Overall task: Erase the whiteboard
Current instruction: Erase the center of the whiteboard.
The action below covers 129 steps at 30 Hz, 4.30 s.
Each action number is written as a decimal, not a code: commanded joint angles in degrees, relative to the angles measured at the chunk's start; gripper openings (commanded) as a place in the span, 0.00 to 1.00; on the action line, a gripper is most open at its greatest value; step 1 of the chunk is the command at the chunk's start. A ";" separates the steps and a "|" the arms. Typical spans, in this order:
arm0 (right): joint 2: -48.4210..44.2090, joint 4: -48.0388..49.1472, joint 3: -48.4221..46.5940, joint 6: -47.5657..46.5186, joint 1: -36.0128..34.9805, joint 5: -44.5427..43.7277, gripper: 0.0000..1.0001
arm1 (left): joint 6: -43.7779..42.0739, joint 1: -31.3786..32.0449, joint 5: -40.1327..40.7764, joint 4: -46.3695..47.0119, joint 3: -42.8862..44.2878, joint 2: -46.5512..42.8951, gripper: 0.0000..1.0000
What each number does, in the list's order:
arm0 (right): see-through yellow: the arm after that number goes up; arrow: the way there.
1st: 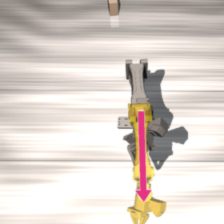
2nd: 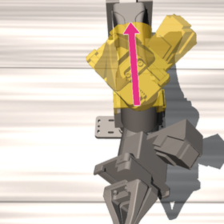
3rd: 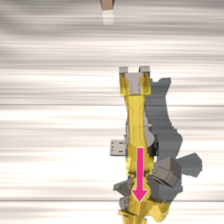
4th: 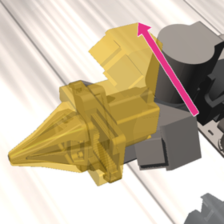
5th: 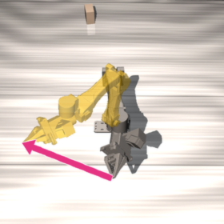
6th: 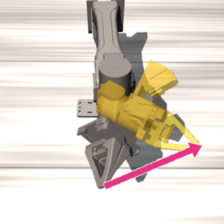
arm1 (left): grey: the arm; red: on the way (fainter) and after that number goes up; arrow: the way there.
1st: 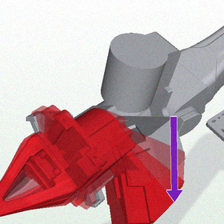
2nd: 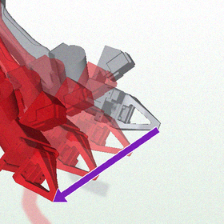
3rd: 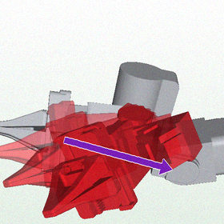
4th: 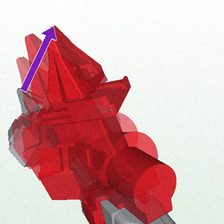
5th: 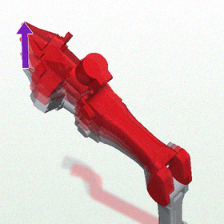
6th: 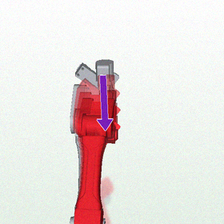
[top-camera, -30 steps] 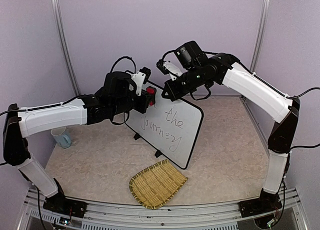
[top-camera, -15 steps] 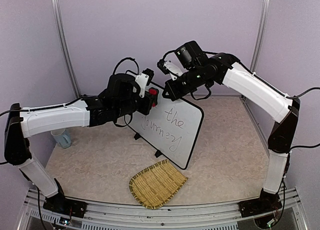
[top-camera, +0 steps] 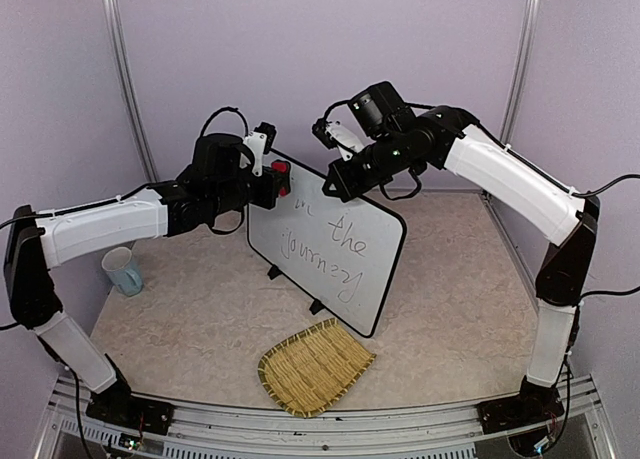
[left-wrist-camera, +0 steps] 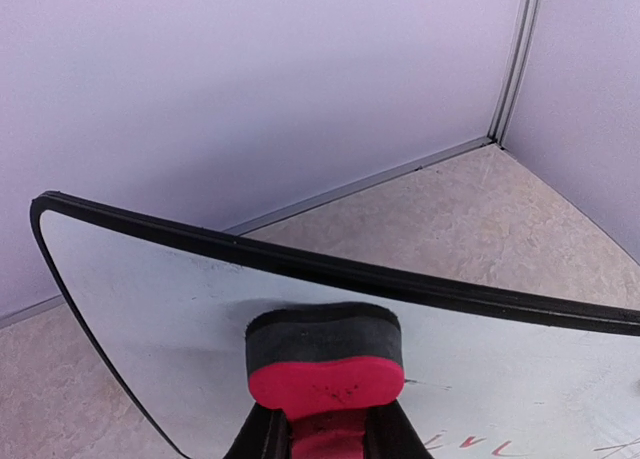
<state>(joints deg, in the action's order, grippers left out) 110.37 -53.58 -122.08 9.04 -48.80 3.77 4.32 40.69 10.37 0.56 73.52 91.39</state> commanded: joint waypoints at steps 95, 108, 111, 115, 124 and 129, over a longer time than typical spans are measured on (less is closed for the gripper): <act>3.14 -4.63 1.22 -7.46 -3.11 4.49 0.00 | -3.11 1.95 -10.33 7.98 -9.03 4.04 0.16; 3.19 -4.88 0.64 -7.28 -3.13 4.53 0.00 | -7.60 6.15 -11.51 13.06 -8.10 -0.28 0.17; 3.04 -4.75 0.88 -7.36 -3.14 4.53 0.00 | -7.10 6.16 -10.98 12.93 -8.14 0.80 0.17; 2.95 -4.73 0.94 -7.35 -3.08 4.50 0.00 | -5.76 6.01 -7.85 12.79 -8.25 2.69 0.17; 2.86 -4.71 1.12 -7.45 -3.13 4.51 0.00 | -4.55 2.96 4.25 12.25 -6.61 4.85 0.17; 2.84 -4.67 1.42 -7.47 -3.09 4.51 0.00 | -4.15 -0.21 5.69 13.04 -6.79 4.94 0.17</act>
<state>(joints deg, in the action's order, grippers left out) 110.69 -53.12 -122.10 10.28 -48.34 2.46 -0.64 44.66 9.54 9.87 65.01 93.08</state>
